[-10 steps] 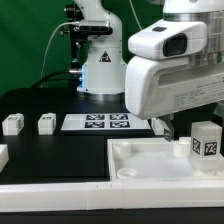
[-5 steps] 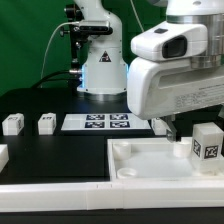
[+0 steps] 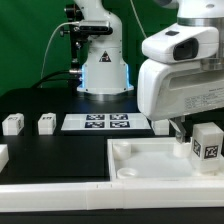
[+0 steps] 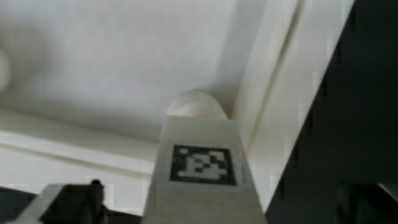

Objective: Assemble one leg

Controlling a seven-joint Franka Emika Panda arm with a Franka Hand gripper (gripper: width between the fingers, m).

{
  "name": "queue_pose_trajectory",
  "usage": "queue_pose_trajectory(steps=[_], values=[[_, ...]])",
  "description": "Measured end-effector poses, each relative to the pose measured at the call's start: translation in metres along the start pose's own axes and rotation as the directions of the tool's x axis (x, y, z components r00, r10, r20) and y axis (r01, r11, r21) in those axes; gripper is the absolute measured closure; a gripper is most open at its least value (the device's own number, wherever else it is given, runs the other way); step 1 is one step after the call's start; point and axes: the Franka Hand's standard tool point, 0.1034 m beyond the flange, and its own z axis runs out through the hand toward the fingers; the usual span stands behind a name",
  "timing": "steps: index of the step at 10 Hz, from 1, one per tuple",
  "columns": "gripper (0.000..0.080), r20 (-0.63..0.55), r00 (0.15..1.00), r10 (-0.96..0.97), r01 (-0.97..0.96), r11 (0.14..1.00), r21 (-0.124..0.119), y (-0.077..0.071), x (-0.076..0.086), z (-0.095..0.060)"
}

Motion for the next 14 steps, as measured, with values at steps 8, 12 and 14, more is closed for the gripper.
queue_pose_trajectory(steps=[8, 12, 14], values=[[0.0508, 0.008, 1.0, -0.025, 0.025, 1.0, 0.002, 0.0044, 0.0034, -0.0021], [0.0508, 0.008, 1.0, 0.009, -0.009, 1.0, 0.003, 0.004, 0.0034, -0.002], [0.0508, 0.009, 0.995, 0.096, -0.096, 0.995, 0.004, 0.0032, 0.0035, -0.0018]])
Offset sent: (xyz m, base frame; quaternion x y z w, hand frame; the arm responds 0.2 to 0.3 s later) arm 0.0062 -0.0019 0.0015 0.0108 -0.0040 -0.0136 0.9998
